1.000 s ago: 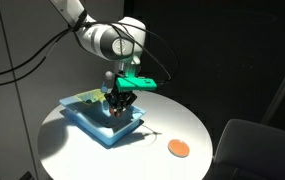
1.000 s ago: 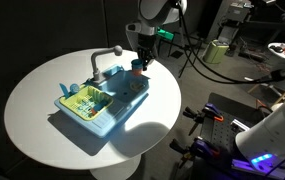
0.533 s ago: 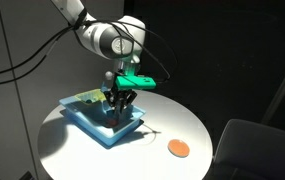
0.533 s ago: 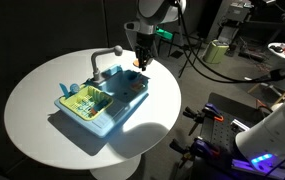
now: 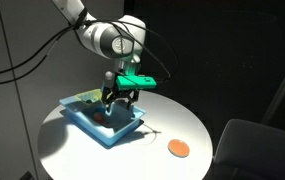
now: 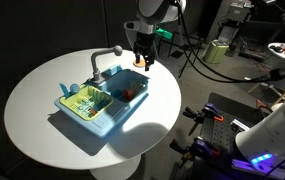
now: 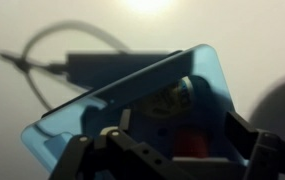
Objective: Put the cup into the sink
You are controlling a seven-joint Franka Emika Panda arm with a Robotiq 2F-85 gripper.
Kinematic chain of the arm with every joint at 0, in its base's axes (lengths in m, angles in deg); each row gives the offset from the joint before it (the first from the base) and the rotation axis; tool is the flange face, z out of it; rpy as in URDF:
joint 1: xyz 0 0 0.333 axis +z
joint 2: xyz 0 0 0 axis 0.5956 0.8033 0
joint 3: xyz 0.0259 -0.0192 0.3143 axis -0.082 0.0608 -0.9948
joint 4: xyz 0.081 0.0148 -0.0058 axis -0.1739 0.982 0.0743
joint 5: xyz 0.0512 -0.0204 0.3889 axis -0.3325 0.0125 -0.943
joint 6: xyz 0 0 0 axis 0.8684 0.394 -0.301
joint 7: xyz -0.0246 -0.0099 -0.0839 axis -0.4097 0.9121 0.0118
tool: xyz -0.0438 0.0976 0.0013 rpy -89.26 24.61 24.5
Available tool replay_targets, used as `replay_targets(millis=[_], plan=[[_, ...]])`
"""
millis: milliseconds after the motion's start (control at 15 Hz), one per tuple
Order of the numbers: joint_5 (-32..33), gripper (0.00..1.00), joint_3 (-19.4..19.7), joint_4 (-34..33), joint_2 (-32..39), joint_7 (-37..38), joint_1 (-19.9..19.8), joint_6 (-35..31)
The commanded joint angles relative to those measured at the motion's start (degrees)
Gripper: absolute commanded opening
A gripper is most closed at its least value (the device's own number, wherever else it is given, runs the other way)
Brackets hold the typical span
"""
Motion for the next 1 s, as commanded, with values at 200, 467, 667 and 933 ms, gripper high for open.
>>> replay_targets(millis=[200,467,667,933], plan=[[0.1,1.00,2.0,2.1,-3.5,1.0,-0.2,-2.8],[1.9,1.00,4.7,4.6,-6.3,7.5,0.2,-5.9],[2.7,1.00,6.9,4.4,-6.8,16.2,-0.1,-6.7],[2.1,1.00,9.0,0.1,-4.2,25.9,-1.3,-4.8]])
